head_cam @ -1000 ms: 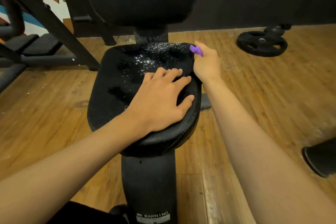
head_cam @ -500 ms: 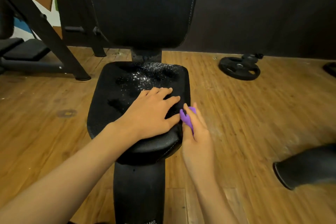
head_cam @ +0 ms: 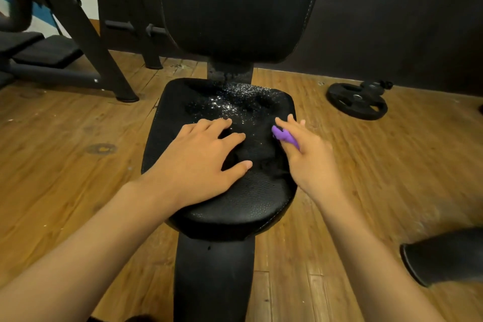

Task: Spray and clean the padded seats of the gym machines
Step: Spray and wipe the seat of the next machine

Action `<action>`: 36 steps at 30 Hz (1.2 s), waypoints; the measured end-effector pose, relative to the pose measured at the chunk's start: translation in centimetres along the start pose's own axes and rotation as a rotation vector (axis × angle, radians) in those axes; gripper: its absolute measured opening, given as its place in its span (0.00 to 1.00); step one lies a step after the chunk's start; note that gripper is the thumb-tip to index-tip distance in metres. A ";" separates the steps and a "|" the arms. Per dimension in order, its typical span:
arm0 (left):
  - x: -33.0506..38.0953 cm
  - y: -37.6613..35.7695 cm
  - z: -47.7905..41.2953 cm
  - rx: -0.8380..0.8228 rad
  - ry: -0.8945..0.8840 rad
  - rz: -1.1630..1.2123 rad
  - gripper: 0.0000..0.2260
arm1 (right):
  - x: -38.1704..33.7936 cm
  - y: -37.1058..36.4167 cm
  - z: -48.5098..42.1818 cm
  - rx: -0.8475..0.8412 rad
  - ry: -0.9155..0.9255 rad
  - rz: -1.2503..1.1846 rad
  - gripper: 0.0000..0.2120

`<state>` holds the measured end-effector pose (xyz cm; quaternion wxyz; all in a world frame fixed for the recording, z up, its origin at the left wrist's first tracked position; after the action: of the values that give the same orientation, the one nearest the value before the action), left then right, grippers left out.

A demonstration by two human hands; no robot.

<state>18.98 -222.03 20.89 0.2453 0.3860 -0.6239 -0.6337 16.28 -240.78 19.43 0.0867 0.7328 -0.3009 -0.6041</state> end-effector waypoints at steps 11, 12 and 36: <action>-0.4 -0.9 -0.1 0.049 0.009 0.004 0.38 | 2.2 -1.0 -15.5 0.003 -0.056 0.200 0.14; -0.4 -0.9 -0.1 0.054 0.009 0.004 0.37 | 2.5 -1.1 -16.4 0.002 -0.080 0.214 0.14; 0.0 -1.2 0.1 0.095 0.016 0.006 0.35 | -0.8 -1.6 -7.1 -0.082 0.020 0.337 0.16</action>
<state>19.11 -221.87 19.69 0.2335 0.4002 -0.6525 -0.5996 23.43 -240.70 21.11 0.2196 0.6738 -0.3938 -0.5854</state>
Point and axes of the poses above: each hand's wrist, its own z-axis away from the middle knuckle, its own y-axis out of the back of the hand, x = y × z, the point moved 5 cm from there along -z, towards the middle knuckle, and after that the axes turned 15 degrees about -z, right-handed, at the moved point
